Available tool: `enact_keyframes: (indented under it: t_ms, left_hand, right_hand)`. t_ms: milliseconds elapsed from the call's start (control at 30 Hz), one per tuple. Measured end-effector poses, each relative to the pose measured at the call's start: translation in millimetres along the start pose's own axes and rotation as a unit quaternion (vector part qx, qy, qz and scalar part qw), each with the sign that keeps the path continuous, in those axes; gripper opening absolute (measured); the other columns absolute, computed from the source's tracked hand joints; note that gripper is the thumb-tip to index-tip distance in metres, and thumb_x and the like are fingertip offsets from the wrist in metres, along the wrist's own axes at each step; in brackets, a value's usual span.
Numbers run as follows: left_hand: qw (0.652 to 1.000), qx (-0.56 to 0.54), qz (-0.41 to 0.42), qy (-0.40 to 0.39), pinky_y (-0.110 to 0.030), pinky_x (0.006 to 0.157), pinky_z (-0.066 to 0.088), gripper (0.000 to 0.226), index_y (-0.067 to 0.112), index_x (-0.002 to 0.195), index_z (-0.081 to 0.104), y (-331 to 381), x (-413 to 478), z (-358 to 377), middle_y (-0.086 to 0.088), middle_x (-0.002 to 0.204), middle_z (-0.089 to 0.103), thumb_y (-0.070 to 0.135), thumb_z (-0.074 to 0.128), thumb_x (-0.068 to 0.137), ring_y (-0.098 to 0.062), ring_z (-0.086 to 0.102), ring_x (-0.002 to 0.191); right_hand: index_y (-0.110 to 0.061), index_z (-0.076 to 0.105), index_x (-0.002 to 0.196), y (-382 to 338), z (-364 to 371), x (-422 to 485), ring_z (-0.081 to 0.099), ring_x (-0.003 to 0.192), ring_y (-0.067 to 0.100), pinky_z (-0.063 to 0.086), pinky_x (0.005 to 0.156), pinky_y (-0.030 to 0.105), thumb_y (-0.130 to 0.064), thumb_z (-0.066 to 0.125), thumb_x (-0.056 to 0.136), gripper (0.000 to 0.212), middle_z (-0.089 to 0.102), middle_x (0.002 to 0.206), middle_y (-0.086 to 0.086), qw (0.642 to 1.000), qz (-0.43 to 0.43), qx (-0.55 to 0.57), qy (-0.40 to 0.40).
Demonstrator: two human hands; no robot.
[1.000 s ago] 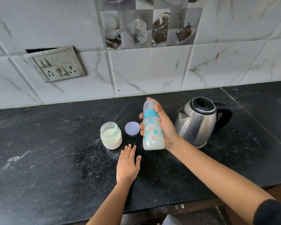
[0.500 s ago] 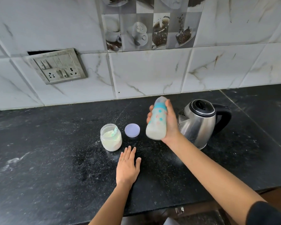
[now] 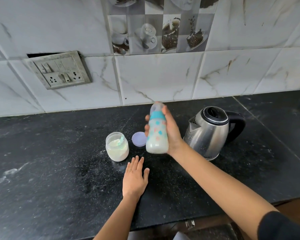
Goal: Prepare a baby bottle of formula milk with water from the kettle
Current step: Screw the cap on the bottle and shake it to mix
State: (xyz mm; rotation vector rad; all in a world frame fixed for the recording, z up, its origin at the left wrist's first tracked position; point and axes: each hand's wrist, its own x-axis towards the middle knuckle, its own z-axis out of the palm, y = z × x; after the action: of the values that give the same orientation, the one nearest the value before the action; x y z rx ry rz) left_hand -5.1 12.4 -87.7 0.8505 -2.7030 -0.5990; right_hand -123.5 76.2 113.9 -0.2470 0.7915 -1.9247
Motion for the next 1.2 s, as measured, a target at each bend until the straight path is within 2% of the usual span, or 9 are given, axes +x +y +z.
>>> enact_keyframes:
  t_ms: [100, 233, 400, 567, 700, 867, 1033, 1100, 1200]
  left_hand:
    - [1.000, -0.008, -0.001, 0.002, -0.023, 0.117, -0.005, 0.054, 0.021, 0.150, 0.026, 0, -1, 0, 0.001, 0.159, 0.019, 0.043, 0.031, 0.101, -0.011, 0.008, 0.147]
    - [1.000, -0.018, -0.011, 0.015, -0.027, 0.120, 0.005, 0.052, 0.016, 0.146, 0.035, 2, -2, -3, -0.004, 0.152, 0.036, 0.040, 0.037, 0.099, -0.017, 0.023, 0.144]
    - [1.000, -0.011, 0.001, 0.005, -0.024, 0.117, -0.004, 0.054, 0.020, 0.150, 0.027, -1, -1, -1, 0.000, 0.158, 0.021, 0.043, 0.032, 0.101, -0.013, 0.009, 0.147]
    - [1.000, -0.012, 0.004, 0.007, -0.027, 0.119, 0.001, 0.055, 0.017, 0.150, 0.026, 0, -2, -3, -0.002, 0.157, 0.025, 0.040, 0.034, 0.100, -0.014, 0.013, 0.147]
    - [1.000, -0.010, 0.005, 0.001, -0.023, 0.117, -0.006, 0.055, 0.021, 0.151, 0.024, -2, 0, -1, 0.000, 0.159, 0.019, 0.043, 0.031, 0.101, -0.012, 0.007, 0.147]
    - [1.000, -0.023, 0.004, 0.005, -0.026, 0.119, 0.000, 0.054, 0.018, 0.149, 0.027, -2, -1, -3, -0.001, 0.157, 0.026, 0.040, 0.035, 0.100, -0.013, 0.012, 0.147]
    - [1.000, -0.025, 0.000, -0.001, -0.023, 0.118, -0.004, 0.054, 0.021, 0.150, 0.027, -3, 1, -2, 0.002, 0.158, 0.020, 0.042, 0.033, 0.101, -0.011, 0.008, 0.147]
    - [1.000, -0.025, 0.006, -0.001, -0.026, 0.119, 0.000, 0.053, 0.018, 0.149, 0.028, -2, 1, -4, -0.001, 0.157, 0.024, 0.036, 0.036, 0.100, -0.013, 0.012, 0.147]
    - [1.000, -0.027, 0.009, -0.004, -0.029, 0.120, 0.002, 0.056, 0.016, 0.150, 0.023, -2, 1, -3, -0.002, 0.158, 0.019, 0.031, 0.038, 0.099, -0.015, 0.012, 0.147]
  right_hand:
    - [-0.012, 0.056, 0.094, -8, -2, 9, 0.059, 0.050, 0.016, 0.051, 0.049, 0.023, -0.055, 0.049, 0.089, 0.044, 0.062, 0.072, 0.002, 0.998, -0.009, 0.049, 0.049]
    - [-0.029, 0.047, 0.121, 25, -5, -14, 0.059, 0.054, 0.022, 0.052, 0.052, 0.029, -0.050, 0.051, 0.085, 0.042, 0.063, 0.079, 0.007, 0.995, -0.004, -0.097, -0.017]
    - [-0.014, 0.054, 0.107, 11, -6, 12, 0.059, 0.052, 0.017, 0.051, 0.050, 0.024, -0.053, 0.056, 0.083, 0.045, 0.062, 0.073, 0.003, 0.995, -0.023, 0.054, 0.085]
    - [-0.033, 0.060, 0.111, 33, -17, -10, 0.058, 0.054, 0.022, 0.051, 0.052, 0.029, -0.048, 0.048, 0.089, 0.029, 0.062, 0.079, 0.007, 0.996, -0.011, -0.081, 0.025]
    - [-0.017, 0.058, 0.109, 13, -19, 11, 0.059, 0.053, 0.018, 0.051, 0.051, 0.025, -0.054, 0.053, 0.087, 0.043, 0.061, 0.076, 0.004, 0.993, -0.019, 0.029, 0.116]
    - [-0.032, 0.062, 0.106, 31, -17, -7, 0.059, 0.054, 0.020, 0.050, 0.051, 0.027, -0.050, 0.048, 0.087, 0.029, 0.061, 0.077, 0.007, 0.995, -0.041, -0.078, 0.051]
    - [-0.014, 0.055, 0.100, 17, -23, 12, 0.058, 0.051, 0.017, 0.051, 0.050, 0.023, -0.055, 0.058, 0.079, 0.046, 0.060, 0.074, 0.003, 0.991, -0.018, 0.051, 0.120]
    - [-0.014, 0.051, 0.097, 31, -29, 3, 0.055, 0.048, 0.018, 0.048, 0.049, 0.023, -0.054, 0.054, 0.081, 0.043, 0.057, 0.068, 0.005, 0.996, 0.013, -0.009, 0.087]
    - [-0.020, 0.046, 0.121, 47, -37, -11, 0.057, 0.052, 0.023, 0.050, 0.052, 0.029, -0.052, 0.056, 0.084, 0.049, 0.061, 0.074, 0.010, 0.994, 0.017, -0.096, 0.046]
